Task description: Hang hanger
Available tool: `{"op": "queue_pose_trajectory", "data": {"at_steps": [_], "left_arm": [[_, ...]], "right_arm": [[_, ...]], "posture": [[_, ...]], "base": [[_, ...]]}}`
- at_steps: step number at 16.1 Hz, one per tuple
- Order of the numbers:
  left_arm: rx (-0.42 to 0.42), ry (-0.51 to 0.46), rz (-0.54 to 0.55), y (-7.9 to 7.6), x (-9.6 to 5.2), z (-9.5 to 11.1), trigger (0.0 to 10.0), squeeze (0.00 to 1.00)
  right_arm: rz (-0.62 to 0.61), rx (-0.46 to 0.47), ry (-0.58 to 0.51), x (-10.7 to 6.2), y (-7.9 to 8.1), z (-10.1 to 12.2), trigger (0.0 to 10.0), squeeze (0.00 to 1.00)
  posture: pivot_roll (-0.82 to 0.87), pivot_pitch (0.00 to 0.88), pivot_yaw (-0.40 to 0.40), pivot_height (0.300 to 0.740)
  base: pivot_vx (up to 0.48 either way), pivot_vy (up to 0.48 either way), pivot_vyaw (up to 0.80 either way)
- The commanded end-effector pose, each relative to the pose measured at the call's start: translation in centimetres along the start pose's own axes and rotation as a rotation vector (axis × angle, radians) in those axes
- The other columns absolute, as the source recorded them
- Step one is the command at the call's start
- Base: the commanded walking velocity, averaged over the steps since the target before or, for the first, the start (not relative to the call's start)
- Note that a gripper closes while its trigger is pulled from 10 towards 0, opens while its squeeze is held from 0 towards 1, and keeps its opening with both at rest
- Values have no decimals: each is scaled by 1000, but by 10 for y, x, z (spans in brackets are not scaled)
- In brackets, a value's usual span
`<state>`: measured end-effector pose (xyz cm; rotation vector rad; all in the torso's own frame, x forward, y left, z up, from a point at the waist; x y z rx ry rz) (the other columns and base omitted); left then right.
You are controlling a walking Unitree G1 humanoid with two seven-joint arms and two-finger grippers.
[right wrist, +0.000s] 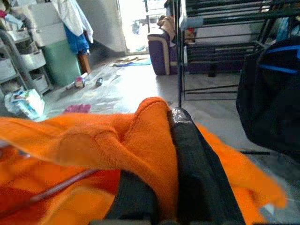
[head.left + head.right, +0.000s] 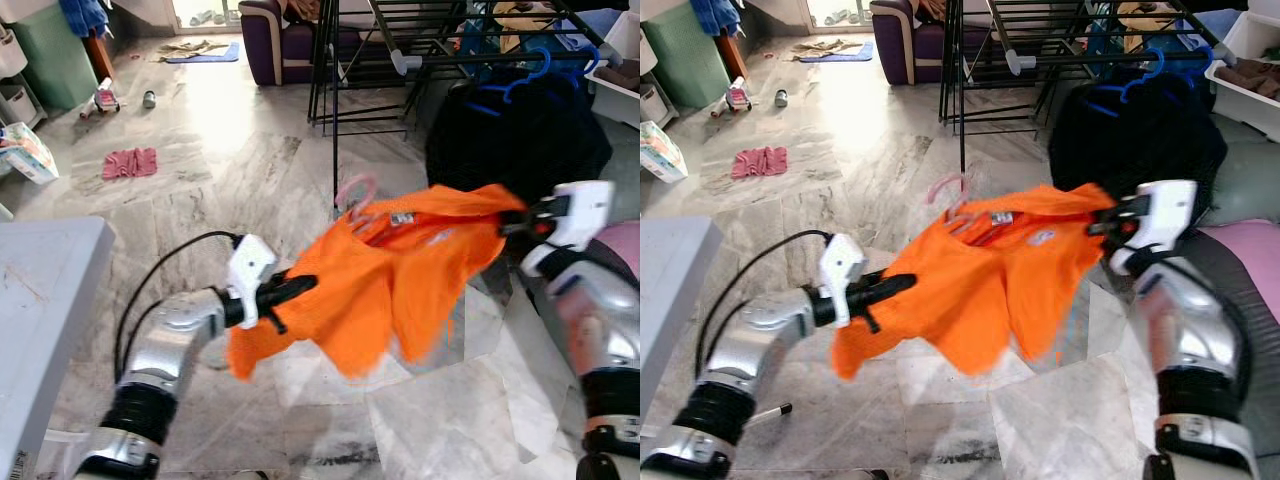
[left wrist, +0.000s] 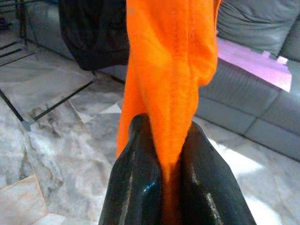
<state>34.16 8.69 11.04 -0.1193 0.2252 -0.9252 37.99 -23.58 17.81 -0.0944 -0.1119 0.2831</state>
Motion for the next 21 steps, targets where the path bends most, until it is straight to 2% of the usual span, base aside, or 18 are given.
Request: {"op": "queue_pose_trajectory", "data": {"at_steps": [1,2,3,7,9,11,13,15,16,17,18,19,21], "left_arm": [[24,-56,-49,-25,18,10,0,0],[20,-67,-73,-35,24,11,0,0],[10,-91,-111,-55,35,11,0,0],[-20,-108,-100,-77,51,9,0,0],[-9,-95,-44,-75,56,6,0,0],[-39,-106,7,-68,59,9,0,0],[-46,-112,16,-66,58,11,0,0],[-109,-121,78,-54,56,15,0,0],[-115,-127,90,-50,54,17,0,0],[-110,-128,93,-47,52,19,0,0],[-90,-122,91,-43,49,21,0,0],[-71,-114,96,-38,47,22,0,0],[-50,-100,144,-18,41,26,0,0]], "right_arm": [[22,-11,-11,6,13,1,0,0],[38,-8,-9,8,20,-1,0,0],[83,-12,0,13,36,-4,0,0],[219,23,28,11,76,-17,0,0],[313,39,50,3,95,-24,0,0],[486,45,128,-18,117,-38,0,0],[523,38,163,-25,120,-44,0,0],[541,-14,266,-36,118,-64,0,0],[536,-45,282,-37,117,-67,2941,0],[502,-104,291,-35,112,-69,10000,0],[454,-174,285,-30,103,-66,10000,659],[436,-223,274,-27,97,-63,10000,1000],[486,-370,287,-29,89,-58,10000,1000]], "posture": [[4,87,-42,740],[4,86,-43,740],[3,86,-43,740],[4,89,-41,740],[2,90,-42,740],[-5,92,-41,740],[-5,92,-41,740],[-3,95,-40,740],[-2,95,-40,740],[0,96,-41,740],[1,96,-41,740],[2,96,-41,740],[1,95,-44,740]], "base": [[0,0,0],[0,0,0],[0,0,0],[0,0,0],[0,0,0],[0,0,0],[0,0,0],[0,0,0],[0,0,0],[0,0,0],[0,0,0],[0,0,0],[0,0,0]]}}
Point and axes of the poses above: a point about 5 cm out from each wrist's last joint towards the gripper, its own x axis pointing out of the wrist towards the gripper, its own z axis along the axis of the wrist's last joint, y = z × x, the point moved 4 cm from there along x, pointing out of the wrist towards the gripper, and after that the axes turned 12 degrees about -x, right-handed, at the moved point
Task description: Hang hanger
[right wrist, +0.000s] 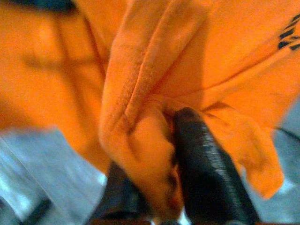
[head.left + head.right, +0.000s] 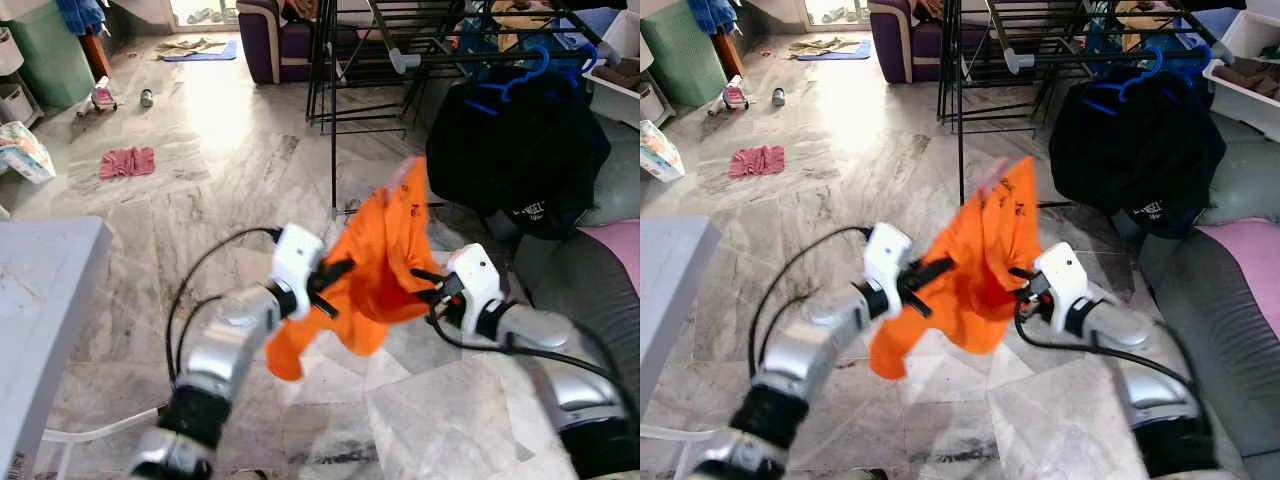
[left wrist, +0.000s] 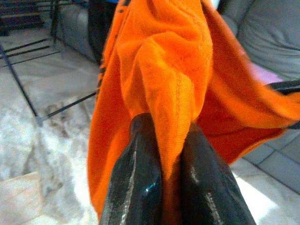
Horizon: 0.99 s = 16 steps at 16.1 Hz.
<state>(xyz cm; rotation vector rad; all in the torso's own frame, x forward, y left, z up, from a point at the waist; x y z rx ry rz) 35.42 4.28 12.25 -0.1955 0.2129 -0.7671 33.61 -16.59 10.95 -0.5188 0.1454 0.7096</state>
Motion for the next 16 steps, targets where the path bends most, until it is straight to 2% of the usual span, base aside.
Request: {"op": "queue_pose_trajectory", "data": {"at_steps": [1,3,4,6,9,11,12,14,16], "left_arm": [[18,-52,22,8,-1,16,0,0],[-16,-92,43,19,-2,27,0,0],[-13,-82,49,22,-3,26,0,0],[21,-28,48,34,-7,23,0,0],[60,-46,-13,36,-11,36,0,0],[127,11,-153,29,-19,31,0,0],[156,42,-224,25,-24,27,0,0],[218,179,-380,19,-42,12,0,0],[237,298,-467,18,-56,-6,0,0]], "right_arm": [[34,-85,35,-2,1,-4,10000,1000],[83,-174,59,-11,0,-8,10000,1000],[69,-210,77,-12,-3,-9,10000,1000],[103,-243,88,-19,-7,-5,10000,1000],[169,-242,21,-25,-4,10,10000,1000],[176,-212,-20,-33,-18,21,10000,1000],[166,-227,-27,-37,-27,24,10000,1000],[166,-253,-22,-46,-41,31,10000,1000],[206,-266,-31,-53,-42,39,10000,1000]], "posture": [[1,95,-46,740],[-2,96,-50,740],[-3,97,-48,740],[-9,96,-46,740],[-11,94,-49,740],[-12,92,-53,740],[-15,92,-53,740],[-16,91,-54,740],[-8,102,-54,740]], "base": [[0,0,0],[0,0,0],[0,0,0],[0,0,0],[0,0,0],[0,0,0],[0,0,0],[0,0,0],[0,0,0]]}}
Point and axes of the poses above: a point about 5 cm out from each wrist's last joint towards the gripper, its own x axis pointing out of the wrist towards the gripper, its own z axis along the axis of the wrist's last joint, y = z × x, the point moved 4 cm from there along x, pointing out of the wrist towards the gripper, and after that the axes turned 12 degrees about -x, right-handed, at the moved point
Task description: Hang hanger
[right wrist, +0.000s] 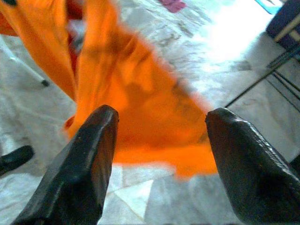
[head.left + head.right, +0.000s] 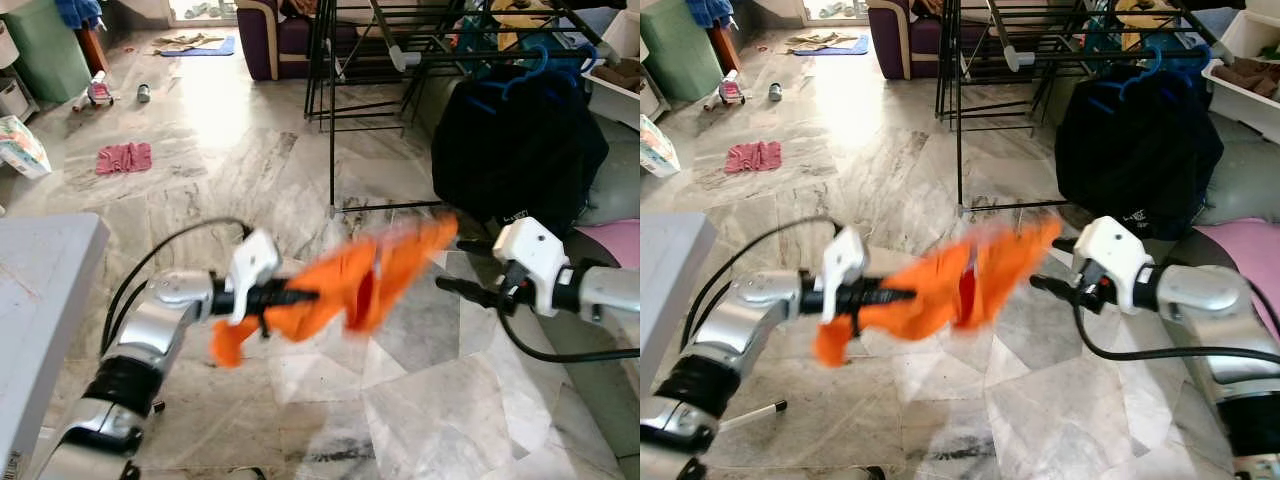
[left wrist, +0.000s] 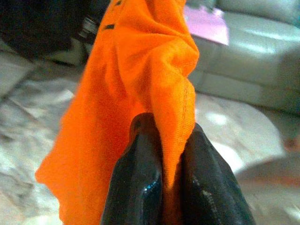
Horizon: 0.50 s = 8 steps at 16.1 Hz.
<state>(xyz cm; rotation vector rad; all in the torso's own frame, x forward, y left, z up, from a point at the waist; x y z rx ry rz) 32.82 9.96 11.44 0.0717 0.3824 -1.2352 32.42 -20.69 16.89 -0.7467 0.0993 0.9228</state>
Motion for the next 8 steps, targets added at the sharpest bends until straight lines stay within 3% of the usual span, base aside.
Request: {"op": "queue_pose_trajectory", "data": {"at_steps": [1,5,6,7,8], "left_arm": [[40,14,-65,-9,3,2,0,0],[45,-6,-169,-26,10,6,0,0],[49,-14,-191,-29,12,8,0,0],[69,-10,-225,-35,13,10,0,0],[74,-15,-234,-37,14,11,0,0]], "right_arm": [[31,-21,-36,-3,0,12,10000,1000],[91,4,-37,-9,4,10,10000,1000],[119,8,-25,-11,7,7,10000,953],[161,4,-3,-15,11,2,10000,75],[170,-5,7,-16,12,1,10000,8]], "posture": [[-10,101,-55,740],[-16,103,-61,740],[-16,103,-61,740],[-17,100,-57,740],[-17,99,-57,740]], "base": [[0,0,0],[0,0,0],[0,0,0],[0,0,0],[0,0,0]]}}
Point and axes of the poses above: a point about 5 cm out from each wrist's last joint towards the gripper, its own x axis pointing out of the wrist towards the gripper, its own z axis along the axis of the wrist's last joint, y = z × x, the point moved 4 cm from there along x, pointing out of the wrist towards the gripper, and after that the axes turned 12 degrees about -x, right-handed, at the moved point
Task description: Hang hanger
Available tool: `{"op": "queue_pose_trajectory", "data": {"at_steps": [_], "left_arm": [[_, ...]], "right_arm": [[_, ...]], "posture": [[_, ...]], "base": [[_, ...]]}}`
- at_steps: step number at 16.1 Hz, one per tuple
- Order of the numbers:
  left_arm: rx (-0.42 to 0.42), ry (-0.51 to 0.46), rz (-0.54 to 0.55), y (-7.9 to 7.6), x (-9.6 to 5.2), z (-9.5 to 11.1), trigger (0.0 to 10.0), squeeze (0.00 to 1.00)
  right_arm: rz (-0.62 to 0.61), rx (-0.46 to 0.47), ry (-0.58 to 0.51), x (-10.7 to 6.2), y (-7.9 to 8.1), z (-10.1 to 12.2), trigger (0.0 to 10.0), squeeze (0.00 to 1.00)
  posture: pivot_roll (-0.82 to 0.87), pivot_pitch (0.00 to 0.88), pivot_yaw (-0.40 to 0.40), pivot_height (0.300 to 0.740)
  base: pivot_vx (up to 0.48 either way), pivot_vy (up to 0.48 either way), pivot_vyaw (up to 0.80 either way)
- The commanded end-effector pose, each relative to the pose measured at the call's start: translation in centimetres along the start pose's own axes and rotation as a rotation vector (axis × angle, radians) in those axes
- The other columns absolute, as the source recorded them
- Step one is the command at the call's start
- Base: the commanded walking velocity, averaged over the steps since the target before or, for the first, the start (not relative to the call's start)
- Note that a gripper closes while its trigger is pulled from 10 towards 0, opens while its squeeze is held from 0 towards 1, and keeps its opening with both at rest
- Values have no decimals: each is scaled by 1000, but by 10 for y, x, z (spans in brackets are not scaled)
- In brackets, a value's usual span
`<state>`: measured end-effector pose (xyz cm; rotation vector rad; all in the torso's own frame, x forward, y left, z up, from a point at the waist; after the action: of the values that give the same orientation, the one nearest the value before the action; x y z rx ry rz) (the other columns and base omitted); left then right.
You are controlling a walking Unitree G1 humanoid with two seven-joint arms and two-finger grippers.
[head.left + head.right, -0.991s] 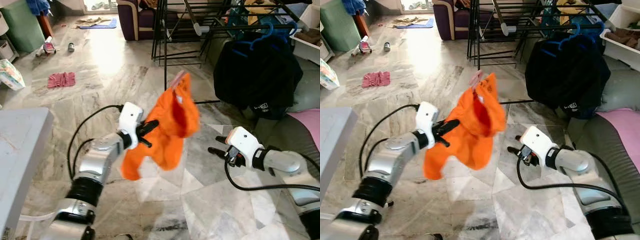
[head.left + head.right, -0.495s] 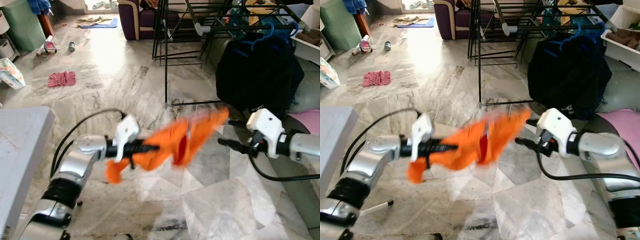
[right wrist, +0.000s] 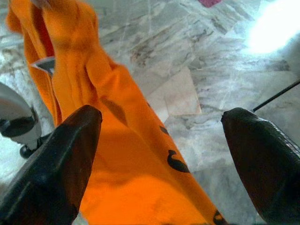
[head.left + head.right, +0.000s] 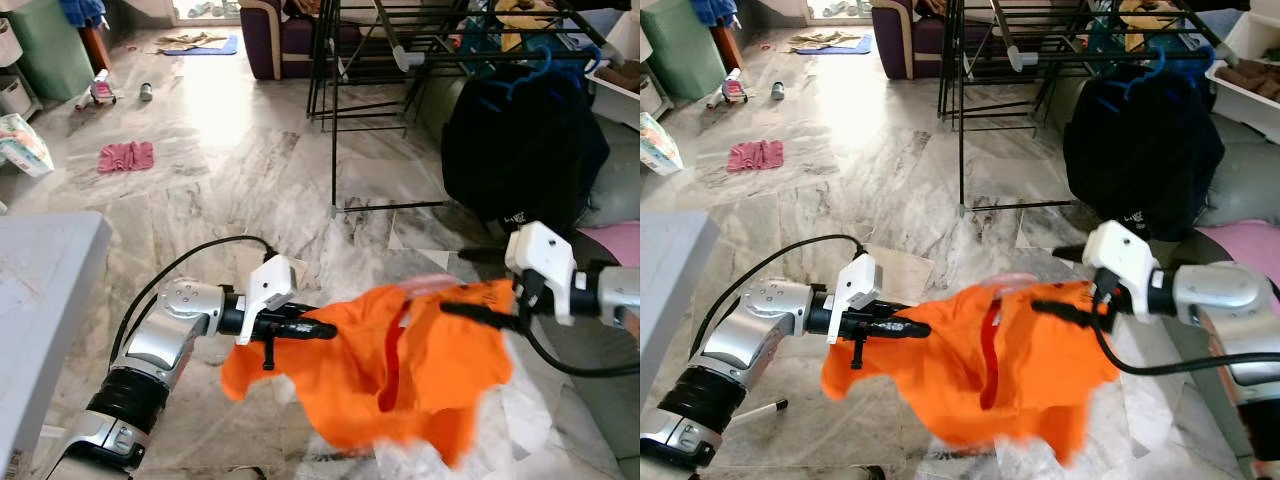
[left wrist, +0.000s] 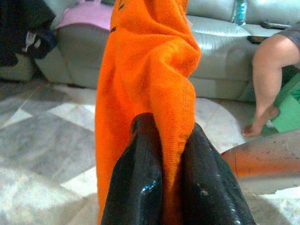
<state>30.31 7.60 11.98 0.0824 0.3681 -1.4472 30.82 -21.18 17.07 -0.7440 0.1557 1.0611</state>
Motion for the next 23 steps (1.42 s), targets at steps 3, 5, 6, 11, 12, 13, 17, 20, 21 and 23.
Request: {"op": "queue_pose_trajectory", "data": {"at_steps": [3,5,6,11,12,13,17,20,21,23], "left_arm": [[69,-55,-117,-18,3,24,0,0],[76,-43,-145,-21,2,23,0,0],[80,-38,-162,-24,2,23,0,0],[69,-17,-195,-30,4,19,0,0],[68,-14,-194,-30,5,18,0,0],[65,-15,-194,-30,5,18,0,0],[63,-15,-190,-29,7,18,0,0],[73,-6,-192,-31,8,17,0,0],[66,-8,-196,-32,8,16,0,0],[67,-7,-193,-32,8,16,0,0]], "right_arm": [[115,-21,17,-6,7,1,10000,0],[146,-35,33,-7,9,-3,10000,0],[168,-33,38,-8,10,-4,8431,0],[231,-53,13,-3,11,3,0,0],[241,-63,8,-2,12,4,0,0],[248,-67,6,-1,12,5,0,0],[300,-59,15,-3,19,3,0,0],[338,-44,24,-4,27,-2,0,0],[357,-42,28,-3,31,-3,0,0],[389,-40,40,-2,36,-6,0,0]], "posture": [[-16,96,-50,740],[-17,94,-47,740],[-17,93,-46,740],[-14,90,-43,740],[-15,90,-43,740],[-15,90,-42,740],[-16,91,-45,740],[-10,89,-48,740],[-9,88,-50,740],[-5,87,-53,740]], "base": [[0,0,0],[0,0,0],[0,0,0],[0,0,0],[0,0,0],[0,0,0],[0,0,0],[0,0,0],[0,0,0],[0,0,0]]}}
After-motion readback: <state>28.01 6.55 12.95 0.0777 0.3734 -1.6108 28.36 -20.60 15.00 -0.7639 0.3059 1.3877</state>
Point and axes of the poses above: a point about 5 cm out from each wrist's last joint towards the gripper, its own x axis pointing out of the wrist towards the gripper, its own z axis along the axis of the wrist's last joint, y = z × x, the point moved 4 cm from there along x, pointing out of the wrist towards the gripper, and after that the axes turned 12 degrees about -x, right-handed, at the moved point
